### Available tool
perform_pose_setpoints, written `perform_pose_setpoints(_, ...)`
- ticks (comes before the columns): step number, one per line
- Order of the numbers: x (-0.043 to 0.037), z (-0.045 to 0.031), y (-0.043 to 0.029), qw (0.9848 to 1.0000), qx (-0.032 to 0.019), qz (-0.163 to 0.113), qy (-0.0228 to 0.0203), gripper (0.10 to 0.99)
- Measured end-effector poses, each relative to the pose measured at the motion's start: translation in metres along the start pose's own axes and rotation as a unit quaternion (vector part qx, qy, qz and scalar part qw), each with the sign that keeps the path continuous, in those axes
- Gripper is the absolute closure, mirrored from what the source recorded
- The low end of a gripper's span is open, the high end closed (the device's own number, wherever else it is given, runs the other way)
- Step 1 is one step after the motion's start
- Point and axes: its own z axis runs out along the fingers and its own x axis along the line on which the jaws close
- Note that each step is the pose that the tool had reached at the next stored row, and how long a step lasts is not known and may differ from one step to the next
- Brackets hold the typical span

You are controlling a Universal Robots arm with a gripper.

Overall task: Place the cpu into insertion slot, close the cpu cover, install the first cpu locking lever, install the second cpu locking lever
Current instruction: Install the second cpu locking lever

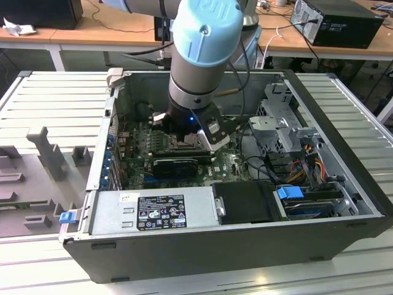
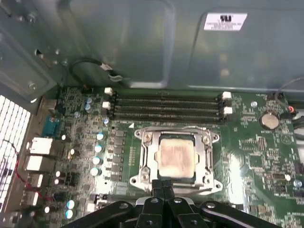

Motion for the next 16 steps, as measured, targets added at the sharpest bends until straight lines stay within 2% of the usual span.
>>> perform_pose_setpoints(3,0.0100,0.0082,-0.0029,1.0000,0.0001,0.000,0.0000,0.980)
perform_pose_setpoints(10,0.0179,0.0225,-0.0080,1.0000,0.0000,0.000,0.0000,0.980)
perform_pose_setpoints(16,0.0206,0.0341,-0.0124,1.0000,-0.0005,0.000,-0.0001,0.980)
